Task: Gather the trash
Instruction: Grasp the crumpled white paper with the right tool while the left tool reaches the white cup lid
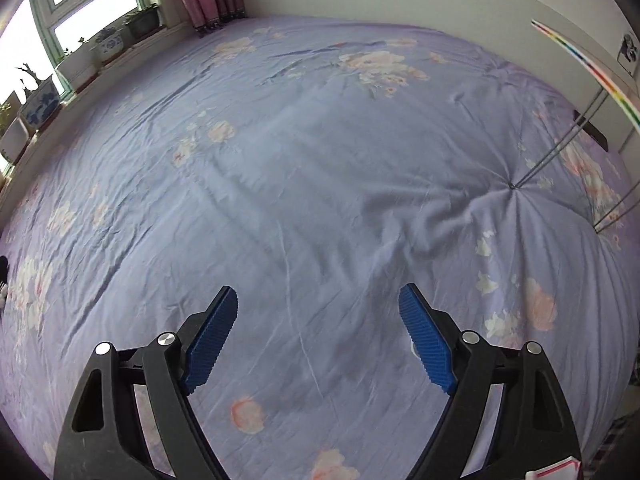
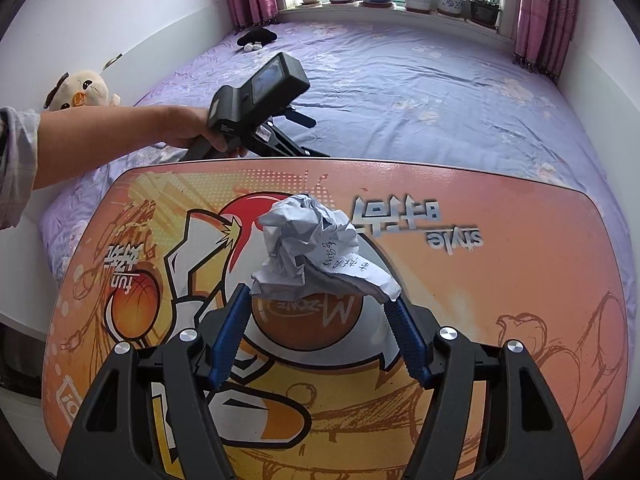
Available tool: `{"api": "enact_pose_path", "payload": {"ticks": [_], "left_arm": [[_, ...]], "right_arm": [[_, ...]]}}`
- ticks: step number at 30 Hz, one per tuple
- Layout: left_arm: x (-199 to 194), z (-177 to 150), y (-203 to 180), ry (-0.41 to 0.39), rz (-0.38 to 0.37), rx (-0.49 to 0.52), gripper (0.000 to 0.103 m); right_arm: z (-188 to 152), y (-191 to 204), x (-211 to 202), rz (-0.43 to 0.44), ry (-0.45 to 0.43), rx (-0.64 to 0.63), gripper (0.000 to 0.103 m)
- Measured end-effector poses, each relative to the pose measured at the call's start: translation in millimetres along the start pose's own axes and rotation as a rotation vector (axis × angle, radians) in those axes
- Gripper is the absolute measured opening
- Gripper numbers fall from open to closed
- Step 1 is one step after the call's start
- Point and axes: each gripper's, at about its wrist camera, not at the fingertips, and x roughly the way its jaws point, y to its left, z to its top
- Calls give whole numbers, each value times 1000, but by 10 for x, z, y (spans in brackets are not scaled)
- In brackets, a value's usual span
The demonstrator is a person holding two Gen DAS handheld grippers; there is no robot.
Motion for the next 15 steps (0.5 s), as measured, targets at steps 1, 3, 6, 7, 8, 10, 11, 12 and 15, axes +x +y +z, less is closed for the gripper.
{"api": "enact_pose_path", "payload": {"ticks": [1,3,6,7,8,10,11,12,15], "left_arm": [[95,-27,-57,10,-21,28,82],[272,-113,-158,26,-80,60,82],[499,-252,-274,55,-148,84,82],[560,-303,-329,70,-171,98,82],[619,-356,-367,84,-177,123,82],[758,-439,-445,115,-193,172,82],[805,-462,-496,122,-204,198,82],[845,-473,-547,121,-207,219,82],[942,-486,-669,99,-204,253,79]], "right_arm": [[-14,-3,-6,5,-1,-3,69],[-20,-13,-14,5,-4,-4,70],[-40,-17,-15,6,-9,2,70],[-40,-18,-15,7,-9,4,70],[-39,-21,-17,8,-9,7,70],[-29,-47,-9,8,-11,20,70],[-31,-55,-7,3,-13,29,70],[-32,-59,-8,-3,-16,37,70],[-36,-75,-7,-16,-21,57,70]]}}
